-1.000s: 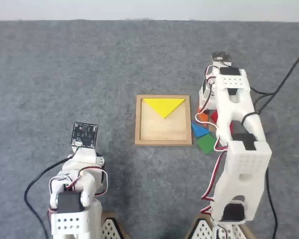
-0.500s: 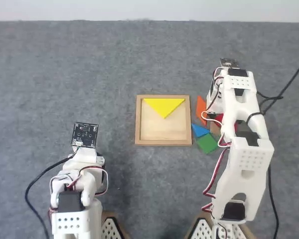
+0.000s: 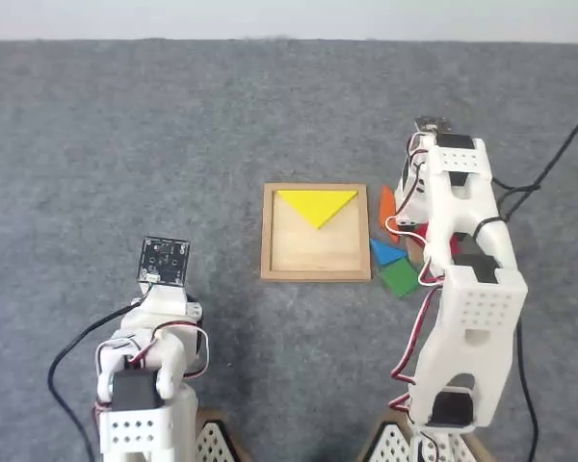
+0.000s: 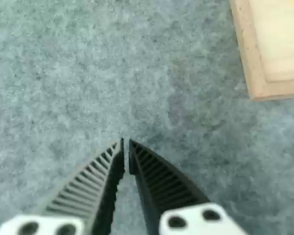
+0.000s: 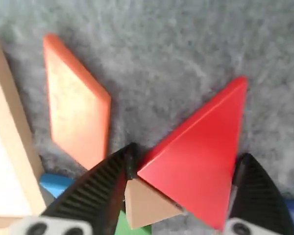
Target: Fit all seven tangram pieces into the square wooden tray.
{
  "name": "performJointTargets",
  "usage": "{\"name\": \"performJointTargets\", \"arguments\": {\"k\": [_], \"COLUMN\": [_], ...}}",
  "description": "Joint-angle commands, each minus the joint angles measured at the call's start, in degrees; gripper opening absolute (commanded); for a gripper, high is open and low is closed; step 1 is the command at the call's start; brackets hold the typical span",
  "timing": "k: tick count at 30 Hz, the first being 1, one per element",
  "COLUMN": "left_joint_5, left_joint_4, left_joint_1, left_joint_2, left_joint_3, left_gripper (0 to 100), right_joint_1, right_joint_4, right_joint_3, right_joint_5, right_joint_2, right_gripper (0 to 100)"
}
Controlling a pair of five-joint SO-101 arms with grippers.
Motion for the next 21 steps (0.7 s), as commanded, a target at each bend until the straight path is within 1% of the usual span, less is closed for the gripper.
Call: {"name": "performJointTargets", "arguments": {"k": [1, 9, 12, 19, 21], "left_joint_5": [-0.09, -0.09, -0.09, -0.09, -0.09], "left_joint_4": [0.18, 0.18, 0.18, 0.18, 0.18], "left_joint_1": [0.26, 0.26, 0.26, 0.26, 0.26], "left_joint_2": [-0.97, -0.97, -0.97, -0.97, -0.97], "left_joint_3": [-0.57, -0.57, -0.57, -0.57, -0.57], "left_gripper": [2, 2, 2, 2, 2], "right_joint_1": [-0.48, 0.84, 0.57, 0.75, 0.75], "right_joint_4": [1.8, 2.95, 3.3, 3.91, 4.0], "right_joint_3": [0.09, 0.09, 0.09, 0.09, 0.09], "right_joint_5": [2.11, 3.25, 5.63, 5.98, 6.07], "right_joint_2": [-1.45, -1.45, -1.45, -1.36, -1.19], "right_gripper": [31.8, 31.8, 32.0, 31.7, 30.0]}}
